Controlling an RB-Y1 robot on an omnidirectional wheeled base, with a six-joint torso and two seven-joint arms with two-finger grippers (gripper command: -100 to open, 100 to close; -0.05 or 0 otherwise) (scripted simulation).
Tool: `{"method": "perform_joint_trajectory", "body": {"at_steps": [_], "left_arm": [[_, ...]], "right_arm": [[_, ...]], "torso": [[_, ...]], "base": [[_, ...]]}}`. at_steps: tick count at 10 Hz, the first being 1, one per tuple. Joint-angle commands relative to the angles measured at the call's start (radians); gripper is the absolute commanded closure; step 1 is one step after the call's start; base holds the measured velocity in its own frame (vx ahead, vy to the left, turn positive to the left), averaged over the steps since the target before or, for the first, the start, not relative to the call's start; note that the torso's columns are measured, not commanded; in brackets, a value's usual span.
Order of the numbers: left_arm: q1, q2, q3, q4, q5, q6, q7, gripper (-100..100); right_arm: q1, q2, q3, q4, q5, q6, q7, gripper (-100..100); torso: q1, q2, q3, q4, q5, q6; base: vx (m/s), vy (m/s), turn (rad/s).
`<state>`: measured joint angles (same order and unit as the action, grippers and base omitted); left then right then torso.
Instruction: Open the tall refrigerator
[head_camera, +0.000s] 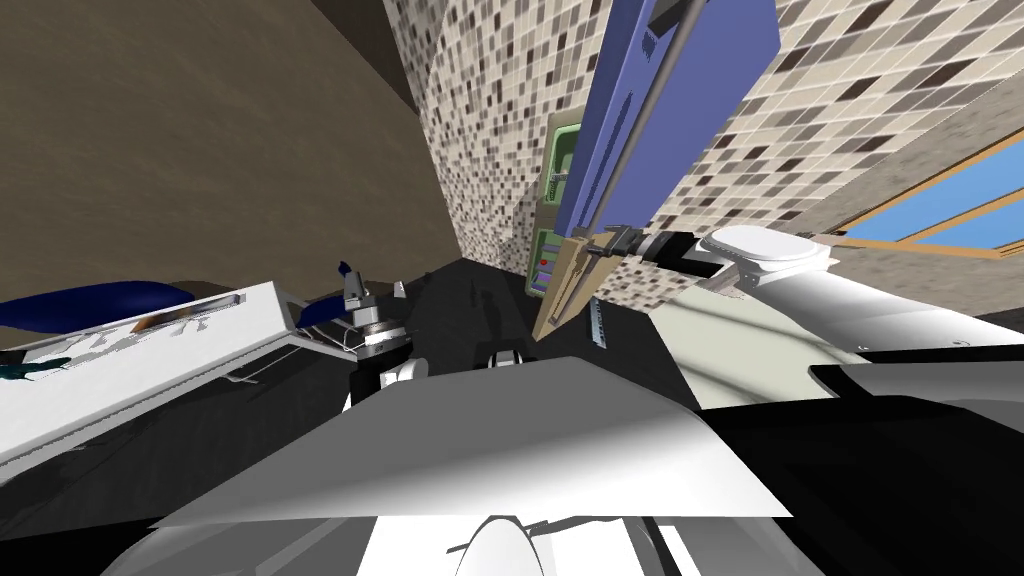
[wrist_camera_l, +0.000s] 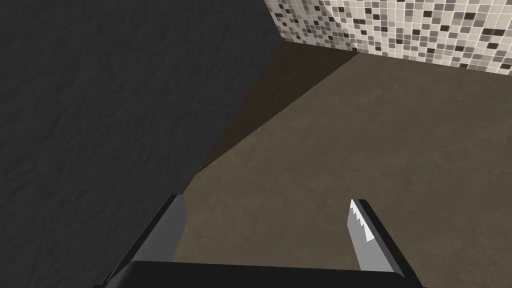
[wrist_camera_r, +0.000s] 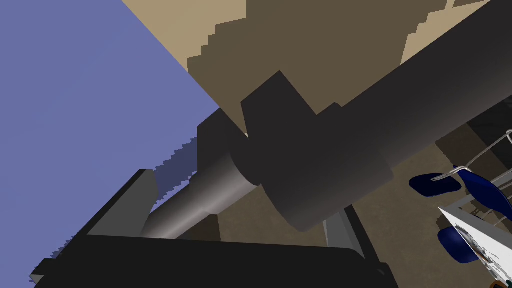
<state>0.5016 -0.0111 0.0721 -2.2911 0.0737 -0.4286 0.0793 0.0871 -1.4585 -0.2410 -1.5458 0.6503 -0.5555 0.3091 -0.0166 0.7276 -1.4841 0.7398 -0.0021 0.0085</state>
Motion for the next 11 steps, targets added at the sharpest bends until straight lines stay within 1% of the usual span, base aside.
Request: {"method": "perform_joint_trajectory", "body": {"at_steps": [1, 2, 3, 4, 5, 6, 7, 8, 9, 10, 11], "left_arm": [[0.0, 0.0, 0.0, 0.0, 0.0, 0.0, 0.0, 0], [0.0, 0.0, 0.0, 0.0, 0.0, 0.0, 0.0, 0], [0.0, 0.0, 0.0, 0.0, 0.0, 0.0, 0.0, 0], [0.0, 0.0, 0.0, 0.0, 0.0, 0.0, 0.0, 0], [0.0, 0.0, 0.0, 0.0, 0.0, 0.0, 0.0, 0], [0.0, 0.0, 0.0, 0.0, 0.0, 0.0, 0.0, 0], [0.0, 0.0, 0.0, 0.0, 0.0, 0.0, 0.0, 0], [0.0, 0.0, 0.0, 0.0, 0.0, 0.0, 0.0, 0], [0.0, 0.0, 0.0, 0.0, 0.0, 0.0, 0.0, 0], [0.0, 0.0, 0.0, 0.0, 0.0, 0.0, 0.0, 0], [0.0, 0.0, 0.0, 0.0, 0.0, 0.0, 0.0, 0]], "right_arm": [[-0.004, 0.001, -0.014, 0.028, 0.002, 0.019, 0.006, 100], [-0.008, 0.006, -0.022, 0.058, -0.001, 0.011, 0.02, 100], [-0.008, 0.006, -0.022, 0.082, -0.001, 0.011, 0.02, 100], [-0.008, 0.006, -0.022, 0.082, -0.001, 0.011, 0.02, 100], [-0.013, 0.011, -0.029, 0.107, -0.005, 0.003, 0.033, 100], [-0.013, 0.011, -0.029, 0.117, -0.005, 0.003, 0.033, 100], [-0.013, 0.011, -0.029, 0.136, -0.005, 0.003, 0.033, 100], [-0.017, 0.016, -0.036, 0.164, -0.008, -0.004, 0.047, 100], [-0.017, 0.016, -0.036, 0.188, -0.008, -0.004, 0.047, 100], [-0.017, 0.016, -0.036, 0.19, -0.008, -0.004, 0.047, 100], [-0.022, 0.021, -0.043, 0.224, -0.011, -0.012, 0.061, 100]], "torso": [[0.0, -0.002, -0.001, -0.001, 0.0, 0.0], [-0.001, -0.004, -0.003, -0.002, -0.001, -0.002], [-0.007, 0.004, 0.001, 0.0, -0.002, -0.005], [-0.007, 0.007, 0.005, 0.001, -0.003, -0.001], [-0.004, 0.004, 0.003, 0.002, -0.001, 0.003], [0.0, 0.008, 0.005, 0.001, -0.001, -0.003], [0.001, 0.008, 0.005, 0.001, 0.0, 0.0], [0.001, 0.003, 0.003, 0.0, 0.0, 0.002], [0.001, 0.005, 0.003, 0.001, 0.001, -0.005], [0.001, 0.007, 0.005, 0.001, 0.0, -0.001], [0.001, 0.005, 0.004, 0.001, 0.001, 0.001]], "base": [[0.009, 0.016, -0.035], [-0.169, -0.07, 0.316], [-0.209, -0.118, 0.389], [-0.109, -0.053, 0.107], [-0.22, -0.047, 0.319], [-0.216, -0.081, 0.292], [-0.095, -0.053, 0.048], [-0.188, -0.051, 0.352], [-0.204, -0.075, 0.308], [-0.118, -0.042, 0.034], [-0.199, -0.04, 0.305]]}}
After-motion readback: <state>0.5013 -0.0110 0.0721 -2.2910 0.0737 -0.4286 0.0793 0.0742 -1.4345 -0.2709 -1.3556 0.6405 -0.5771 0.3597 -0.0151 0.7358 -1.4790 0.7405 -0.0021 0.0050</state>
